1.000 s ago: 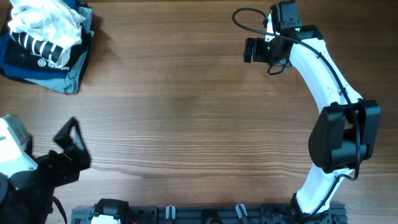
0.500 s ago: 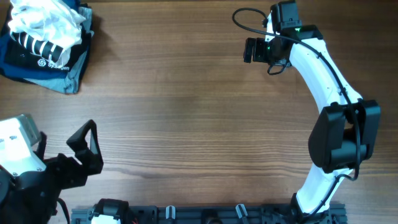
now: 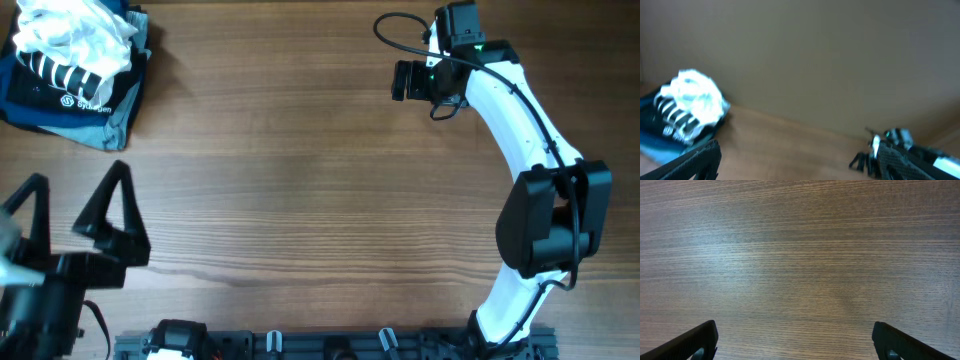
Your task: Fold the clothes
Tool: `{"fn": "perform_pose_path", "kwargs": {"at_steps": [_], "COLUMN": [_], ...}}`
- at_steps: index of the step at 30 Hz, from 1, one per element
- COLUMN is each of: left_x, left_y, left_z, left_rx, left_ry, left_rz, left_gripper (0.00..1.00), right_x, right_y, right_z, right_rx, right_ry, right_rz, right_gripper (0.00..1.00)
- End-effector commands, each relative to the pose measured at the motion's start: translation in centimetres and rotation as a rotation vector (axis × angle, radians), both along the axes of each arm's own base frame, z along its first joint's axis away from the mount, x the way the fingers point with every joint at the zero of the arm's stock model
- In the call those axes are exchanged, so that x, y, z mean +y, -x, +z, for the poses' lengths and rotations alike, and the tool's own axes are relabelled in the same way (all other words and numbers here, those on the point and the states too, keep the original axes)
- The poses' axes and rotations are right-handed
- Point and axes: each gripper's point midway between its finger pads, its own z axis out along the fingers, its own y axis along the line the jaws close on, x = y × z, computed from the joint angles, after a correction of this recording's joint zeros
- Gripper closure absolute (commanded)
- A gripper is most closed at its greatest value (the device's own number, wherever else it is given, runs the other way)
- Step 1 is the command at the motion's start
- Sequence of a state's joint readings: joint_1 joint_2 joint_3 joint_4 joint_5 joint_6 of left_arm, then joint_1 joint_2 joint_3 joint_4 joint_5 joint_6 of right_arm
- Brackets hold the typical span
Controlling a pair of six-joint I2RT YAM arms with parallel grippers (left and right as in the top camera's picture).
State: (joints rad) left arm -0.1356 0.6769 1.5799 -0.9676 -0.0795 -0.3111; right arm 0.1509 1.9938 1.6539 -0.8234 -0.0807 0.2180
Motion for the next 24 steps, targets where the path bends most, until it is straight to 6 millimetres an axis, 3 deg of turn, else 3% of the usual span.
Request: {"fn": "perform_pose_path", "kwargs": {"at_steps": [1,6,15,19,24], "left_x": [0.3,0.9,1.4,1.4,1.4], "left_y": [-0.2,-2.2,-8.0,-7.5,-6.0], "left_z": [-0.8,-3.7,-15.0,-18.4,-20.6], "left_rx": [-0.065,-0.135,-0.054,-0.050,-0.091], "left_ry": [-0.009,-0.002,-0.002,0.001,0.001], "left_rz": [0.020,0.062,0.078,0.075,0.079], "left_gripper": [0.00,0.00,0.00,0.00,0.00], "right_x": [-0.1,-0.1,-0.1,-0.1,-0.1], "right_y": [-0.3,-0.3,-0.3,-0.3,-0.3], "right_z": [-0.3,-0.3,-0.3,-0.3,-0.3], "right_rx": [-0.001,-0.001,-0.001,-0.001,-0.001], "right_ry": [0.016,0.016,0.016,0.016,0.016], "right_rz": [0.004,0.004,0.005,0.005,0.004], "right_gripper": [0.00,0.00,0.00,0.00,0.00]}}
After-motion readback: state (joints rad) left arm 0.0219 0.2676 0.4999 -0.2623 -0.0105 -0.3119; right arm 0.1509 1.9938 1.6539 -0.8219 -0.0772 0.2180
